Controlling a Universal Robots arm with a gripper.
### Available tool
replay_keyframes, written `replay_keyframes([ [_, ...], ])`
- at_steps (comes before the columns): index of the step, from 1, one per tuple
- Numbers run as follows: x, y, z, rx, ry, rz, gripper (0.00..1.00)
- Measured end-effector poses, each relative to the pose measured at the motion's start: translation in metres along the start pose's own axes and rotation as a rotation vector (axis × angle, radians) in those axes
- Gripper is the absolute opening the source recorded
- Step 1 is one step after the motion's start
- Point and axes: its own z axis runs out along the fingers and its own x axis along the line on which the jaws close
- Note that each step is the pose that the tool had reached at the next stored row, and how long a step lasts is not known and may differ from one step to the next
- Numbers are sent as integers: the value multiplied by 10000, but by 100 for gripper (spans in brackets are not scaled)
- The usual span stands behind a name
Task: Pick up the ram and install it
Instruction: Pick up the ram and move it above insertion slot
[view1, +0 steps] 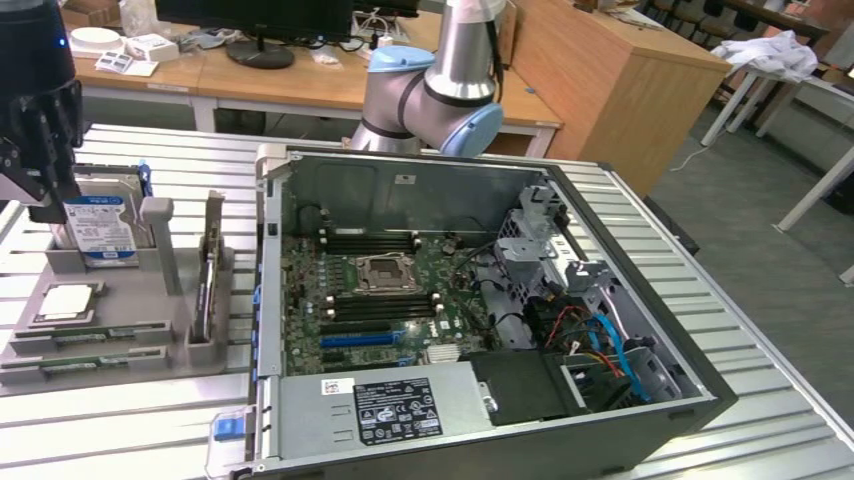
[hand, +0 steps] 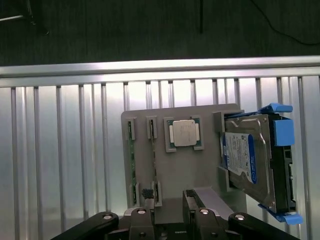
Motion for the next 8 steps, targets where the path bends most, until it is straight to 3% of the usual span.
replay_keyframes([
  [8,2,-4,100,0,0,0,36],
])
